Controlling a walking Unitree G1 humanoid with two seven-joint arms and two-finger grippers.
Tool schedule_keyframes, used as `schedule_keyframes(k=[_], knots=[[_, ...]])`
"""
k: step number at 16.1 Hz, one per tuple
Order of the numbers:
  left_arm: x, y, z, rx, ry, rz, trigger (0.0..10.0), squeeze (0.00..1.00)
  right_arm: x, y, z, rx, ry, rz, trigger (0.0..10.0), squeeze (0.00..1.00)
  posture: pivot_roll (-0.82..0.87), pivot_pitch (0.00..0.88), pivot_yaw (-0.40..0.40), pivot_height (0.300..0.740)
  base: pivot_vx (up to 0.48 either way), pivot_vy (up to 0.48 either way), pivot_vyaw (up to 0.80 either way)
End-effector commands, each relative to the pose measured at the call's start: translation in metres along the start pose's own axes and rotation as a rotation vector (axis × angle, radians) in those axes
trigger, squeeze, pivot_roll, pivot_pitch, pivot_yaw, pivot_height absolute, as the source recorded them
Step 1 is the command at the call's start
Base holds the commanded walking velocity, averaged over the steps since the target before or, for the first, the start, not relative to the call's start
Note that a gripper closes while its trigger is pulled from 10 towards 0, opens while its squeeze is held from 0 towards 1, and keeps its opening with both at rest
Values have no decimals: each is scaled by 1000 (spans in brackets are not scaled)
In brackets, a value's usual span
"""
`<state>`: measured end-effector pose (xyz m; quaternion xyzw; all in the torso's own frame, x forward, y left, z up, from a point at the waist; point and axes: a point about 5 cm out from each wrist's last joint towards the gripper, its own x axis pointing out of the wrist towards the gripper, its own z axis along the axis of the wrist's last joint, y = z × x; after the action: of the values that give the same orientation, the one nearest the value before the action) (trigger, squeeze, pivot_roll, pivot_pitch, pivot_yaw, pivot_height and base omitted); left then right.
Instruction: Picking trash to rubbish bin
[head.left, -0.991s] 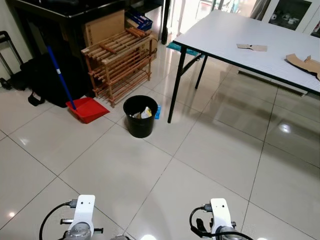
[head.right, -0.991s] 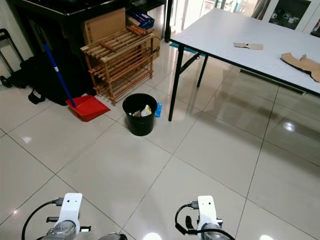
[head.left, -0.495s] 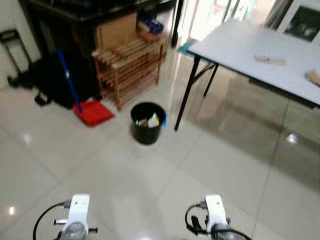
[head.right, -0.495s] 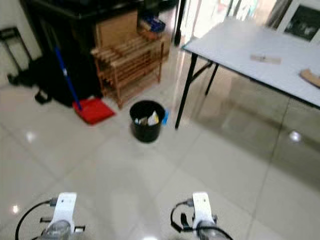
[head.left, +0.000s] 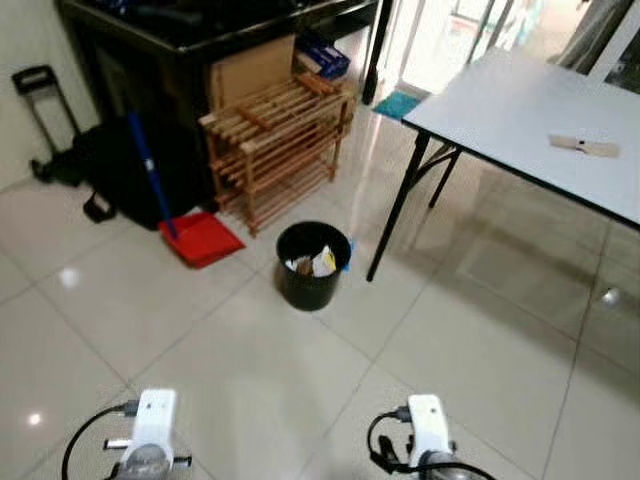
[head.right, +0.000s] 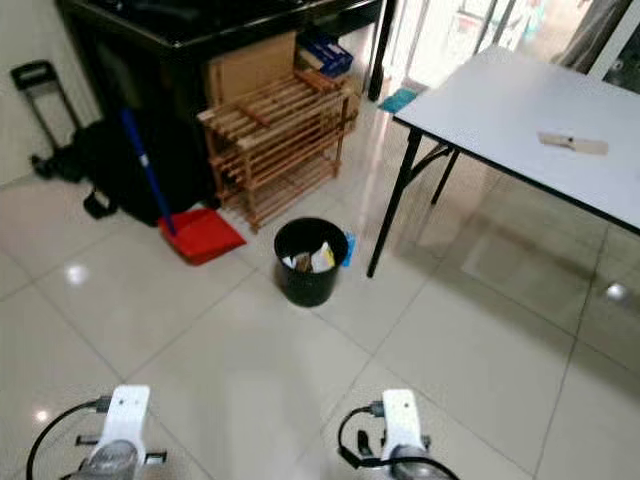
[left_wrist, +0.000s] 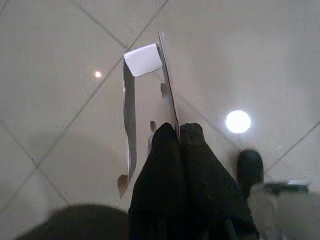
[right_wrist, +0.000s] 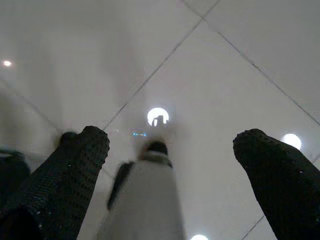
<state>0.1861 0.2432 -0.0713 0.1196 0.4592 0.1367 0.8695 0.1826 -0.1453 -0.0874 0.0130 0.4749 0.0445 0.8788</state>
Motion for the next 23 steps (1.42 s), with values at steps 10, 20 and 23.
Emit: schedule_keyframes(k=[10, 20, 23], knots=[[-2, -11, -2, 2, 12, -20, 10000, 0, -2, -12, -4, 14, 7, -38, 10000, 0, -9, 82, -63, 740, 454, 0, -192], [-1, -10, -2, 1, 14, -20, 10000, 0, -2, -12, -4, 16, -1, -41, 10000, 0, -8, 81, -63, 740, 459, 0, 0], [-1, -9, -2, 1, 15, -20, 10000, 0, -2, -11, -3, 18, -4, -39, 10000, 0, -7, 81, -63, 740, 461, 0, 0]])
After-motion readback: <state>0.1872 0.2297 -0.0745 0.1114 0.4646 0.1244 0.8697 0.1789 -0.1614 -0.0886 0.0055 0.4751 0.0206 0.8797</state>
